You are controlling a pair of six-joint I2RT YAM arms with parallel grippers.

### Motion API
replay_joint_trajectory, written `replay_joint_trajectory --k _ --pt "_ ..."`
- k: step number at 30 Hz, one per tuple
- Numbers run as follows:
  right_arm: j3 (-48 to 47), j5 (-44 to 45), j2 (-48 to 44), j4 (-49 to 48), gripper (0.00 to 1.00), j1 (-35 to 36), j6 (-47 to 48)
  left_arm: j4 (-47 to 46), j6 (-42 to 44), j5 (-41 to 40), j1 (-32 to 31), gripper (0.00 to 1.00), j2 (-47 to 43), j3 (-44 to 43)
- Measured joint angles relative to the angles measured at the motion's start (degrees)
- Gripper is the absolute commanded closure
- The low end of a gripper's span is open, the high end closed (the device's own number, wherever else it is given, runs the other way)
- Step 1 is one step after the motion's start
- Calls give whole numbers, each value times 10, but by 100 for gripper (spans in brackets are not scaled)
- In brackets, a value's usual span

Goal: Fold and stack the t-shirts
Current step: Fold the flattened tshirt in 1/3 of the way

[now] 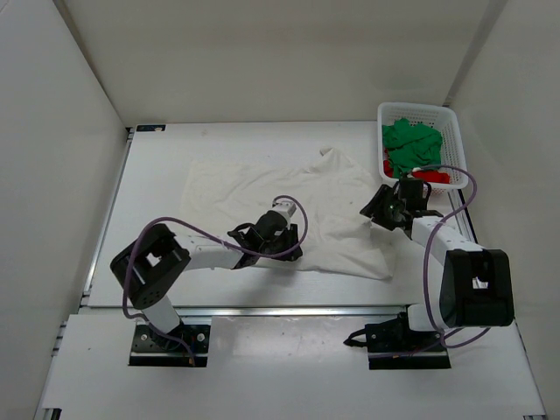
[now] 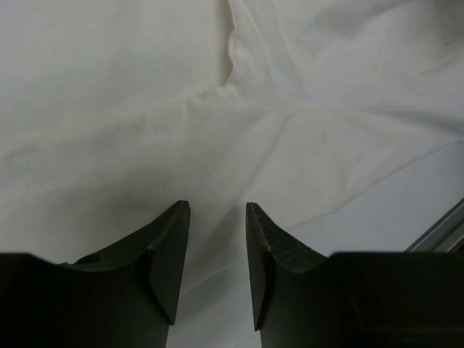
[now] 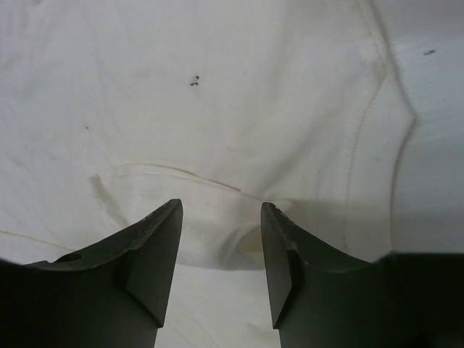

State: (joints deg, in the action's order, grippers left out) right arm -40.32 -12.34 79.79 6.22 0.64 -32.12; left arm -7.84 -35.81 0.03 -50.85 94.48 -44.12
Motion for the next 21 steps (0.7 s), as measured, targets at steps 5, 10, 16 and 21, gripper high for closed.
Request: replay_joint_trajectory --k 5,10,16,21 --pt "2 -5 8 -13 57 0 -5 -7 0 4 -15 53 22 0" --pt "5 12 26 -5 61 0 -9 -16 -2 6 -15 54 22 7" --pt "31 50 -4 3 57 0 -12 -30 -2 8 -14 54 13 23" --pt "54 32 0 3 58 -10 -22 -40 -5 10 -14 54 9 31"
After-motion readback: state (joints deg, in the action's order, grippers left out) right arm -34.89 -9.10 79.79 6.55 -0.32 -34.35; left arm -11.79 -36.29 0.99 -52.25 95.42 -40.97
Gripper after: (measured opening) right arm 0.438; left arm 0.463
